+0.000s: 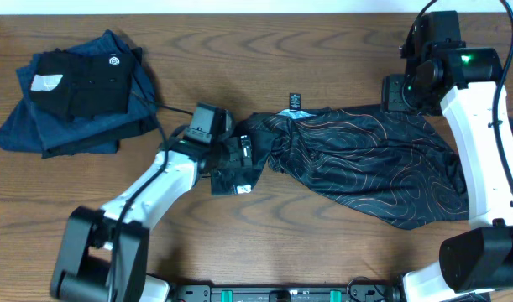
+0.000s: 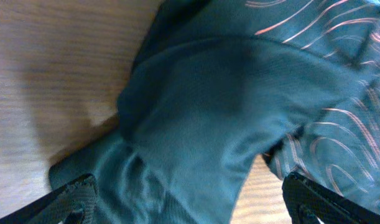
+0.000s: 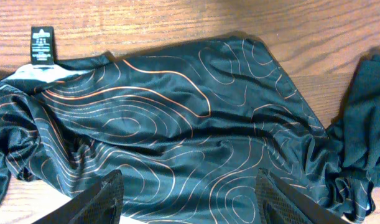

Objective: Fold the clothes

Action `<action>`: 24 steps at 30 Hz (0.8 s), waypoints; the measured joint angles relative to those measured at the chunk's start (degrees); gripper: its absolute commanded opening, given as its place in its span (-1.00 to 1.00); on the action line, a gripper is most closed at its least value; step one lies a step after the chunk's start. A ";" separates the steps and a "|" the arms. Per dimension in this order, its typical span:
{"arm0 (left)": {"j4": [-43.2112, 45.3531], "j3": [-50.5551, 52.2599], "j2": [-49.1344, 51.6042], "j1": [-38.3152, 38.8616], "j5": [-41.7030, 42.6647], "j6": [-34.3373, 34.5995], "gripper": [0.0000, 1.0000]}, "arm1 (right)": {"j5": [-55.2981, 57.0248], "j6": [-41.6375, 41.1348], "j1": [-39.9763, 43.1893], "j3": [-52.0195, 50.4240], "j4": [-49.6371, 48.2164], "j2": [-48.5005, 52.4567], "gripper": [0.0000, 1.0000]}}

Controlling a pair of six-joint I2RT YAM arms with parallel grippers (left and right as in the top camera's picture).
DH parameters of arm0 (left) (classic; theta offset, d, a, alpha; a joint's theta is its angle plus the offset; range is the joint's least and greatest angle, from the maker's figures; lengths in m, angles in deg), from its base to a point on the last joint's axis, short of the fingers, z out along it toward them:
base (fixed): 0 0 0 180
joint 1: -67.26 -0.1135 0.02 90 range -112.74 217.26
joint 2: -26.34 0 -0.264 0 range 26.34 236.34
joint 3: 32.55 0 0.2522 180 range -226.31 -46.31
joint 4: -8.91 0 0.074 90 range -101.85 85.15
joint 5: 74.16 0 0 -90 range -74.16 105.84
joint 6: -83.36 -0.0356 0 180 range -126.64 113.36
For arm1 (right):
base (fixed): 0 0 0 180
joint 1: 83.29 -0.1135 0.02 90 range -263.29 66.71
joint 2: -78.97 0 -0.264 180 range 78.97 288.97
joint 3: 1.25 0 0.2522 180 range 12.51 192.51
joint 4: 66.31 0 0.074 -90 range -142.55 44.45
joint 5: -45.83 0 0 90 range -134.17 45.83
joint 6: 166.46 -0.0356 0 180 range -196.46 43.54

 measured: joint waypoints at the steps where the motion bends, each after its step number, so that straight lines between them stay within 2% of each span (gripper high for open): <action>1: 0.83 0.00 1.33 0.20 0.04 0.04 0.86 | 0.00 0.00 0.00 0.00 0.04 0.00 0.32; 4: 2.14 0.00 4.02 0.55 0.11 0.33 0.71 | 0.02 0.00 0.00 0.00 0.09 0.00 0.31; 8: 3.72 -0.09 5.27 1.18 0.02 0.24 0.61 | 0.00 0.00 0.00 0.00 0.15 0.00 0.29; 18: 8.90 -0.09 5.62 2.82 0.11 0.17 0.60 | 0.00 -0.02 0.00 0.00 0.28 0.00 0.26; 21: 8.94 -0.09 5.62 2.82 0.09 0.28 0.36 | 0.00 -0.02 0.00 0.00 0.28 0.00 0.25; 24: 8.94 -0.09 5.62 2.82 0.07 0.57 -0.21 | 0.00 -0.02 0.00 0.00 0.35 0.00 0.24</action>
